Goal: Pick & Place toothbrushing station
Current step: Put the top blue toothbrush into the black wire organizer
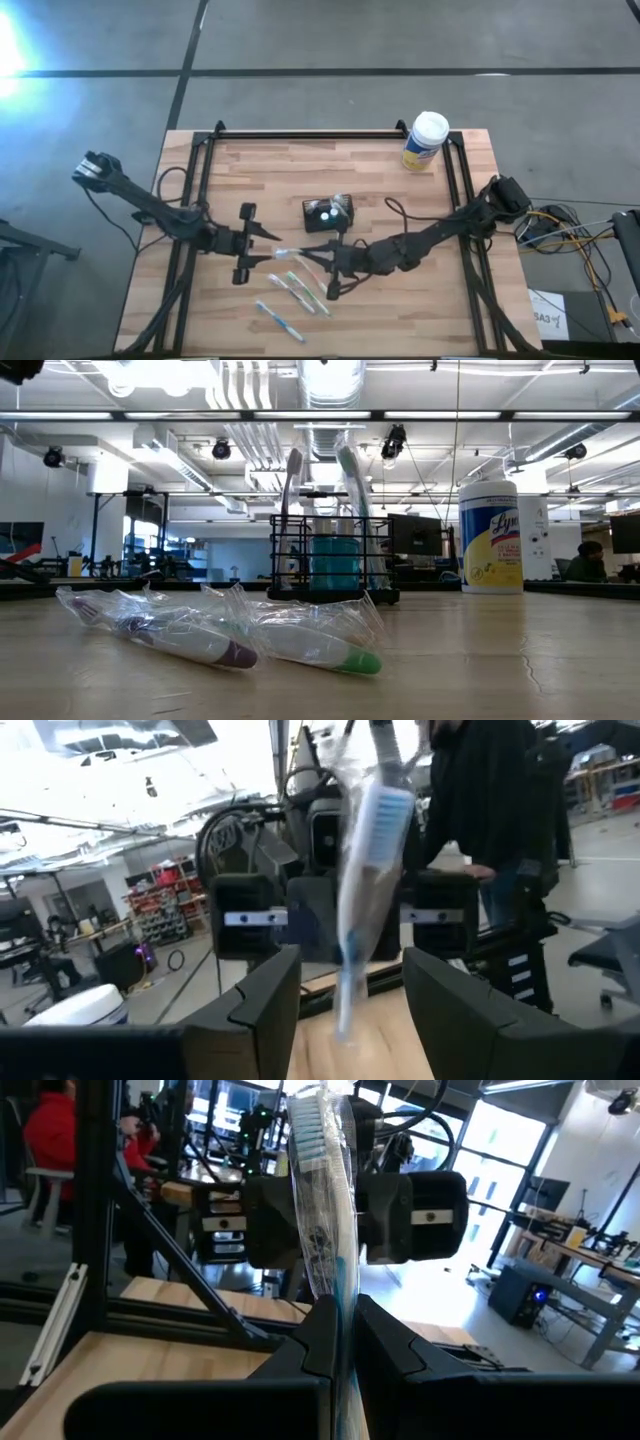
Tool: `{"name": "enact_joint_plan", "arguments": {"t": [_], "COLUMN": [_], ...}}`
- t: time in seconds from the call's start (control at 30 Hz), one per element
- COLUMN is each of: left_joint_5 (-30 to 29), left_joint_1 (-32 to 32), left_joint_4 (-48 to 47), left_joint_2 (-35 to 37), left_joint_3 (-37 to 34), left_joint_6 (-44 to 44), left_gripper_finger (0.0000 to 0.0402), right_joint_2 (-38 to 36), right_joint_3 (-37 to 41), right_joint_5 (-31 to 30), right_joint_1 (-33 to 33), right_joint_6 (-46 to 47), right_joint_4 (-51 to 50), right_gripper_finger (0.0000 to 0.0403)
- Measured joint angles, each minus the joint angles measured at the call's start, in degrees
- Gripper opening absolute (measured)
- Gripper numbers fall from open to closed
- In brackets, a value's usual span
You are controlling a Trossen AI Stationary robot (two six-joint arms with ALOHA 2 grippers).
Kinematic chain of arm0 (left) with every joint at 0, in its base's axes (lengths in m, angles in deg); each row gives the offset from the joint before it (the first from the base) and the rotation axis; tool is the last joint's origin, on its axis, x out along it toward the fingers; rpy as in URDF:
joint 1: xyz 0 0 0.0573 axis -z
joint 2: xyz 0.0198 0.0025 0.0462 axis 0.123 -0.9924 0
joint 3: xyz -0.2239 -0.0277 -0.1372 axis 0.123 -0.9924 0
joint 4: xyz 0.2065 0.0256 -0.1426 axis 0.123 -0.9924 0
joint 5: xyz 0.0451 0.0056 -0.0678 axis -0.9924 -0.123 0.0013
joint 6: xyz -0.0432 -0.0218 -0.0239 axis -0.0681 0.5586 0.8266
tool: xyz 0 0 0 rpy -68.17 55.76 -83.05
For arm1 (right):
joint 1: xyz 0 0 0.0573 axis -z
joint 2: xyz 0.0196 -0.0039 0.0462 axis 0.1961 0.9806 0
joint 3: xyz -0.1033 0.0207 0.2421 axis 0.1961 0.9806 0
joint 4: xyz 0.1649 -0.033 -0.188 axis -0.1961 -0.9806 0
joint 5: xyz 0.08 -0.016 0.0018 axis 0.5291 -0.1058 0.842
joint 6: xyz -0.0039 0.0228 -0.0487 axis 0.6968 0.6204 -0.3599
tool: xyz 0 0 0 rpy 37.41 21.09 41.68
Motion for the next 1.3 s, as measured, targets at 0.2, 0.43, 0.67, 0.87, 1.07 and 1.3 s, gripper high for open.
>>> {"name": "enact_joint_plan", "arguments": {"t": [0.2,0.43,0.67,0.87,1.07,1.3], "left_joint_5": [2.92,7.54,10.92,11.14,11.27,10.91], "left_joint_1": [-1.51,-3.57,-5.59,-6.24,-6.39,-6.46], "left_joint_4": [0.03,0.10,-1.87,-1.78,-1.62,-1.47], "left_joint_2": [-2.92,-4.43,-7.21,-8.83,-9.02,-9.37], "left_joint_3": [3.02,5.79,8.05,9.10,10.11,10.15], "left_joint_6": [0.17,0.51,2.24,1.63,1.48,0.18], "left_gripper_finger": [0.0181,0.0181,0.0181,0.0177,0.0127,0.0018], "right_joint_2": [0.00,0.00,0.00,0.00,0.00,0.00], "right_joint_3": [0.00,0.00,0.00,0.02,0.02,0.07], "right_joint_5": [0.00,-0.02,-0.45,-0.52,-0.55,-0.48], "right_joint_1": [-0.04,-0.02,0.00,0.00,0.22,0.31], "right_joint_6": [-0.18,-0.52,-0.76,-0.96,-0.96,-0.90], "right_joint_4": [-0.09,-0.02,0.32,0.35,0.42,0.63], "right_gripper_finger": [0.0013,0.0013,0.0013,0.0013,0.0013,0.0013]}}
